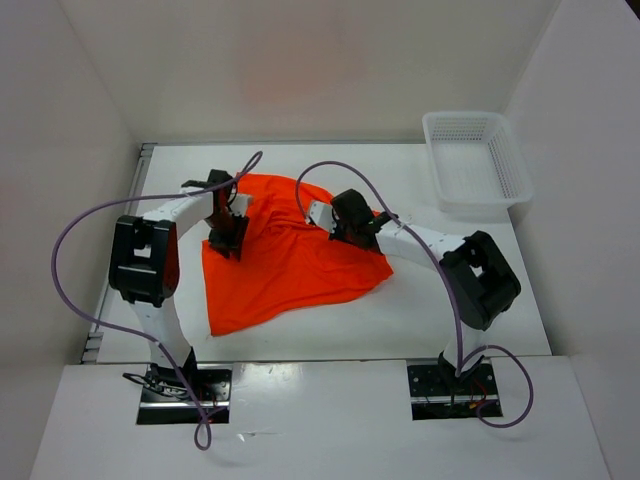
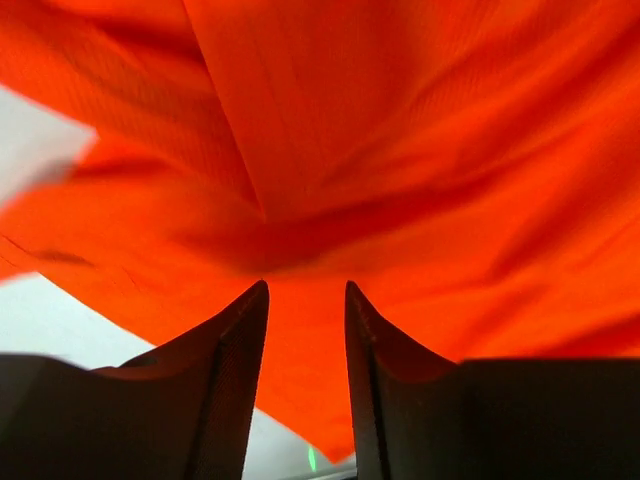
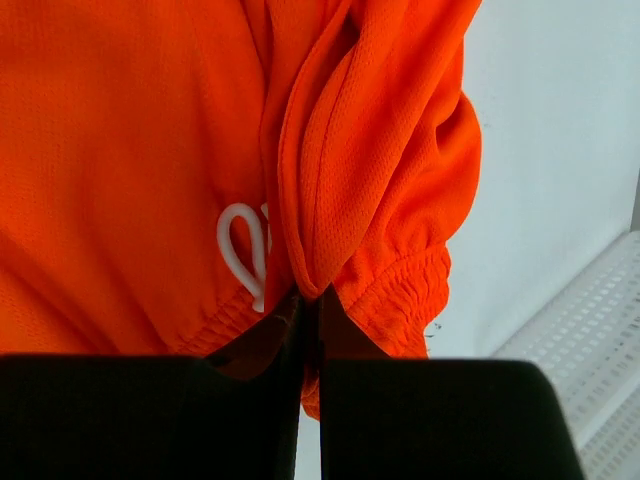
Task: Fold and stack the shorts
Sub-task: Fold the shorts
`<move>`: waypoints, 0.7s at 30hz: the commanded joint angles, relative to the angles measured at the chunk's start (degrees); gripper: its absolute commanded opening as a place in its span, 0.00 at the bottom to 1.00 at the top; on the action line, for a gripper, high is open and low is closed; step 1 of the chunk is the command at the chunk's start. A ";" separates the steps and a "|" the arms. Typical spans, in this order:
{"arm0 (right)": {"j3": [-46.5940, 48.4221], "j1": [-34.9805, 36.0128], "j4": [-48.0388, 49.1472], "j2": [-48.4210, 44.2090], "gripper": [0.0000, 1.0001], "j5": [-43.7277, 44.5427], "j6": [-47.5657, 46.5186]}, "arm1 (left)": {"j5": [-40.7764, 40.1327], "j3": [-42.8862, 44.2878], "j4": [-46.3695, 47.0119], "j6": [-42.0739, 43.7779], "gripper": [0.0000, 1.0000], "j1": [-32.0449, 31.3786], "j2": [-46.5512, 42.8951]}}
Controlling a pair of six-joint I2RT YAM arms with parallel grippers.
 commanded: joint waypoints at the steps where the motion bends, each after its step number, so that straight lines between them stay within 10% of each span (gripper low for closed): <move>1: -1.18 -0.21 -0.39 -3.39 0.00 -0.73 0.55 | 4.38 2.05 -0.84 0.16 0.45 3.01 -3.11; 21: -1.18 -0.21 0.13 -2.34 0.00 0.32 0.03 | 13.78 37.65 4.97 0.16 0.53 6.19 22.20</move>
